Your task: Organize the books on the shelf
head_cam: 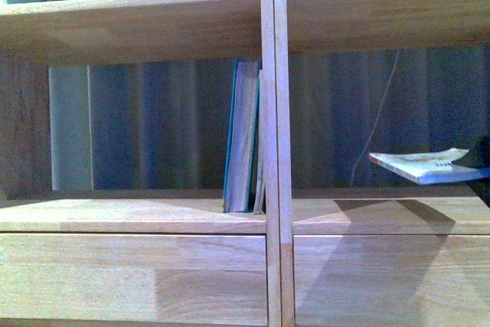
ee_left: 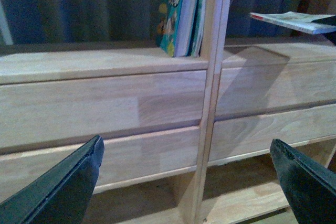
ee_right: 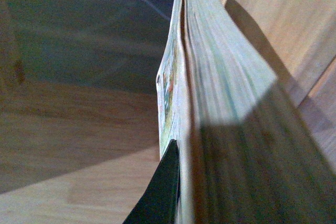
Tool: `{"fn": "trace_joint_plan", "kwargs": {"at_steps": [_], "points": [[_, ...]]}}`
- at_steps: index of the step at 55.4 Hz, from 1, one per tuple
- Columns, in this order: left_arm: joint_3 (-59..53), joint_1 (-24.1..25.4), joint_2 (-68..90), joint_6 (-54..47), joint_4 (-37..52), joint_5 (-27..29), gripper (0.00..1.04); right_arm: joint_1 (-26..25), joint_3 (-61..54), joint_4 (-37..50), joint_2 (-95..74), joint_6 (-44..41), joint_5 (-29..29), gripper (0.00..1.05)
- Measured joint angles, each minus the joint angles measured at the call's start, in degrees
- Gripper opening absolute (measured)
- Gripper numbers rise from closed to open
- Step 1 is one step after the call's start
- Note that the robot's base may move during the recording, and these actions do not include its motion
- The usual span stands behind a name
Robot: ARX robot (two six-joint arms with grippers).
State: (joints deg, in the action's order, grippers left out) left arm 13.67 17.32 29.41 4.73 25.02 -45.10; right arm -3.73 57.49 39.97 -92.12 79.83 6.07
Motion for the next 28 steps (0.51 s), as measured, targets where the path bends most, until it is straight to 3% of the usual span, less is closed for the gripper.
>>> {"fn": "trace_joint_plan", "kwargs": {"at_steps": [5,15,28], "points": [[5.5,-0.4,9.2,3.9,6.1,-3.0,0.98,0.2,0.0,1.0,2.1,0.1,2.3,0.07],[17.7,-3.3,25.9,13.1,13.4,-2.2,0.98,1.1,0.2,2.1,5.8,0.1,4.7,0.07],[36.2,-10.0,44.4,22.3,13.4,0.4,0.98,3.0,1.9,2.9,8.4,-1.9,7.0,0.07]]}}
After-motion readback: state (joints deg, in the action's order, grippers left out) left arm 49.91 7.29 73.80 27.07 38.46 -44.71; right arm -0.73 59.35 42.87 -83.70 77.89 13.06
